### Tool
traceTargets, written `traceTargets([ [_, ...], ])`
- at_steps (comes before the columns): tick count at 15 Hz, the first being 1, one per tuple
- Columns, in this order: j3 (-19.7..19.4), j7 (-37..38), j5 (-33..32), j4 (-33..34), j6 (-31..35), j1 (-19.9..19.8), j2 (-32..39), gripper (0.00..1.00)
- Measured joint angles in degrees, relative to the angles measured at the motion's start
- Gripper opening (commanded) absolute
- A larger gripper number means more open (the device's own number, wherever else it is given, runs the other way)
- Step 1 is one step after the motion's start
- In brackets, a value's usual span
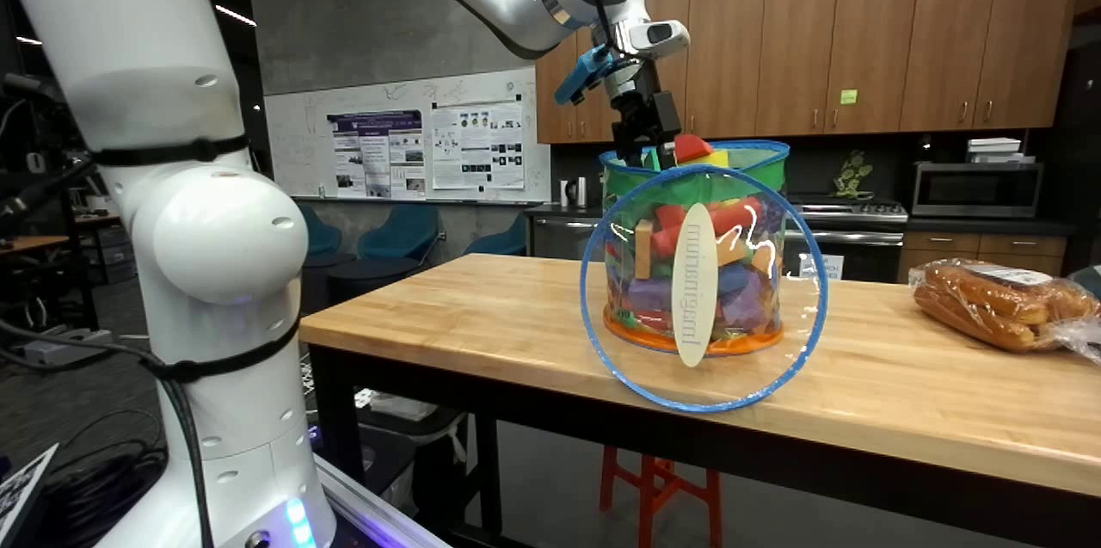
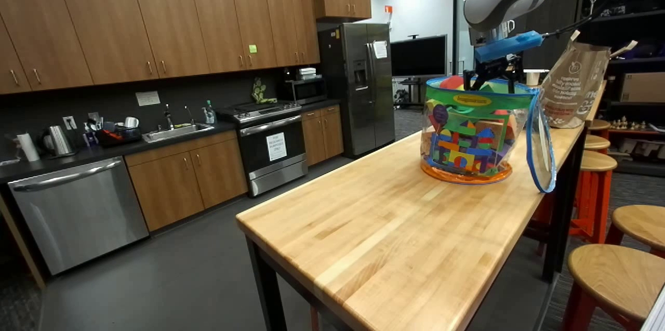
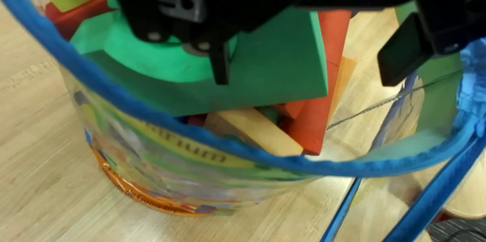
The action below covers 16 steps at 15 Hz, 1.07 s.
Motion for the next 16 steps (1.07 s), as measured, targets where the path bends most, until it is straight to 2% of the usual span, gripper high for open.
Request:
traceTargets([
  [5, -0.02, 1.30, 0.02, 0.20, 1.07, 0.00, -0.01, 0.30],
  [11, 0.05, 1.47, 0.02, 0.25, 1.97, 0.01, -0.73, 0.28],
  [16, 1.51, 2.48, -1.15, 0.19, 1.97, 0.03, -5.01, 0.28],
])
